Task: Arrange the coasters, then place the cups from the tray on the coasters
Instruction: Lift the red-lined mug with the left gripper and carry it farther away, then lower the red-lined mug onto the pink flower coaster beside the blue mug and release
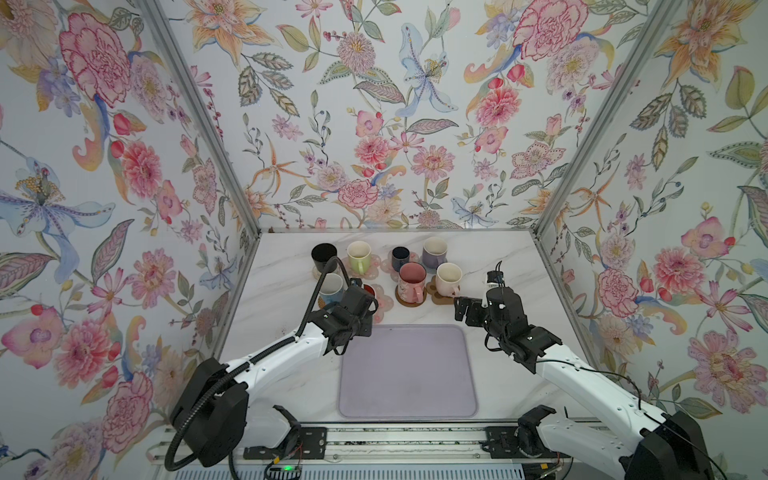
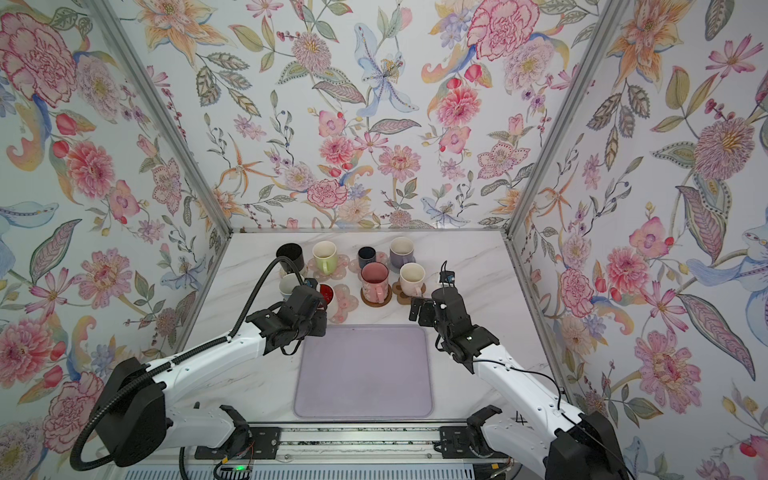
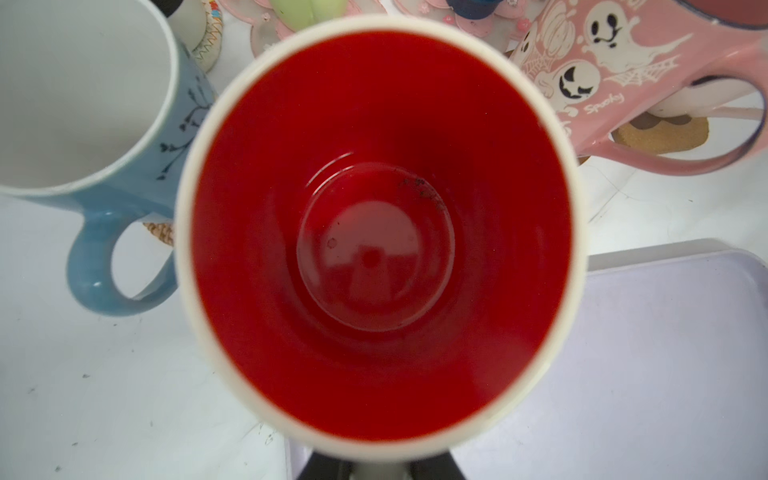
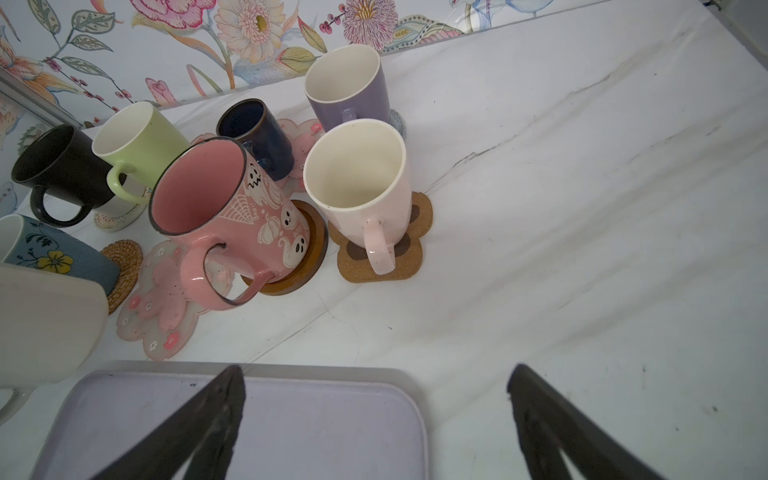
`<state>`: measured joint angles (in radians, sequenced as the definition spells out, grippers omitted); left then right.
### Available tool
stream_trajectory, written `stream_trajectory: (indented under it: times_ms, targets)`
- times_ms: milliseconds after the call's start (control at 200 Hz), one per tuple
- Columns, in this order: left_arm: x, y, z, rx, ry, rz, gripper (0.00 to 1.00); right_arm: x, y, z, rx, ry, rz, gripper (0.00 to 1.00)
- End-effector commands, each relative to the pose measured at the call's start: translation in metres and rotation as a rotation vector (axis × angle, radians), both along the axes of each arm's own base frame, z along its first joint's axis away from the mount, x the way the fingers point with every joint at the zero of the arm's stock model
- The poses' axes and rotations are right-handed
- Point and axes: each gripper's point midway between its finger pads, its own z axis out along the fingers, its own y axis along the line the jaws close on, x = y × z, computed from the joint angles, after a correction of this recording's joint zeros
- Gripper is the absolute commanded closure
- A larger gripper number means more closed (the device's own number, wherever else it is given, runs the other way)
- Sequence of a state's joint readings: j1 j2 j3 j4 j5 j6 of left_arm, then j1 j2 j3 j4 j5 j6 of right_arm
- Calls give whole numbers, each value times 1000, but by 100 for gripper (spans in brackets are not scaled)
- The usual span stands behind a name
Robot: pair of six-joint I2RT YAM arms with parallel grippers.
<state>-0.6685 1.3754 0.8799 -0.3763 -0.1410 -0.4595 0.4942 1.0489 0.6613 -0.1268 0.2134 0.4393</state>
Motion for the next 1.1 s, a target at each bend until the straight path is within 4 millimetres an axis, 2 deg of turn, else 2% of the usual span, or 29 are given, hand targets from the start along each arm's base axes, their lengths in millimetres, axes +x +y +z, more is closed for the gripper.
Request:
stream_trajectory:
  times_ms: [0, 195, 290, 315, 385, 680, 1096]
  targets:
    - [34, -14, 28, -43, -101, -6, 100, -5, -7, -7, -12, 19, -15, 1]
    - [53, -20, 13, -23, -77, -7, 100, -7, -12, -8, -11, 20, -25, 1]
    - [61, -21, 13, -23, -81, -2, 100, -7, -14, -8, -11, 19, -29, 1]
    - [62, -22, 1, -5, -56, -2, 100, -7, -15, -7, -12, 18, -31, 1]
    - [67, -23, -2, 2, -52, 0, 100, -7, -15, -7, -11, 18, -32, 1]
    - [76, -24, -19, 22, -21, 8, 100, -7, -20, -7, -10, 20, -40, 1]
    - [82, -21, -29, 30, -10, 29, 100, -6, -22, -8, -4, 23, -43, 1]
